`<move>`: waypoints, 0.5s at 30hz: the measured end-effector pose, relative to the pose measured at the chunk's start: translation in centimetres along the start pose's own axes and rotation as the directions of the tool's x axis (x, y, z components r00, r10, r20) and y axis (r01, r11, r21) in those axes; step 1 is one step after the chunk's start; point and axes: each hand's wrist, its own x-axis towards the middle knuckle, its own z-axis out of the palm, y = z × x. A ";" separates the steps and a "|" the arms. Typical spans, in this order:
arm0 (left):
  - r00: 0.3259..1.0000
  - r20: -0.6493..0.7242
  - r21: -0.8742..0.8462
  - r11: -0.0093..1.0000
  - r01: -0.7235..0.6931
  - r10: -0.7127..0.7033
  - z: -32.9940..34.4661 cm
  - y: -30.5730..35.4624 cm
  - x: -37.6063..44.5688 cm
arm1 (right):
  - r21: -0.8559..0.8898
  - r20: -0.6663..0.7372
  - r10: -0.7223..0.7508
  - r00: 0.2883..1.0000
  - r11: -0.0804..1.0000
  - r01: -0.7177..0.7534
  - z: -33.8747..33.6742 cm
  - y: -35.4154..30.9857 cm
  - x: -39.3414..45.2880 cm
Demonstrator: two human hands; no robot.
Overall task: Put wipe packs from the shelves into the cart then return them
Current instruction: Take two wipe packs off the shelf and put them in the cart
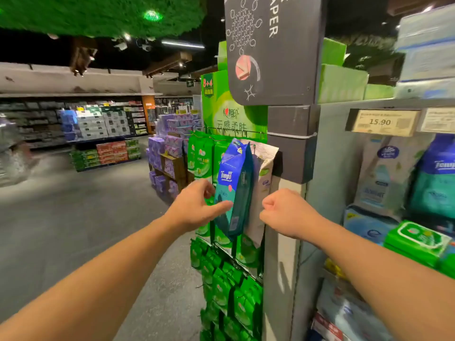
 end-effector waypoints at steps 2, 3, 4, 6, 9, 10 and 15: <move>0.992 0.082 -0.193 0.975 0.106 -0.091 1.0 -0.6 0.8 | 0.003 -0.030 0.050 0.998 0.999 -0.050 0.4 -0.2 0.5; 0.987 0.133 -0.263 0.956 0.127 -0.095 1.6 -0.6 1.0 | 0.004 -0.032 0.079 0.996 0.997 -0.079 0.4 -0.3 0.6; 0.981 0.177 -0.321 0.938 0.133 -0.078 2.1 -0.5 1.1 | 0.012 -0.039 0.090 0.995 0.996 -0.090 0.5 -0.5 0.6; 0.979 0.197 -0.406 0.905 0.124 -0.046 3.4 -0.2 1.8 | 0.049 -0.051 0.140 0.989 0.989 -0.138 0.6 -0.6 0.8; 0.983 0.155 -0.437 0.886 0.157 -0.097 4.5 0.0 2.7 | 0.035 -0.071 0.182 0.981 0.983 -0.180 0.8 -0.6 0.9; 0.984 0.139 -0.430 0.888 0.164 -0.114 4.7 0.0 2.8 | 0.021 -0.076 0.193 0.978 0.981 -0.191 0.8 -0.6 1.0; 0.994 0.058 -0.450 0.887 0.105 -0.088 3.6 -0.4 2.4 | 0.077 -0.180 0.292 0.939 0.956 -0.282 0.7 -0.6 1.2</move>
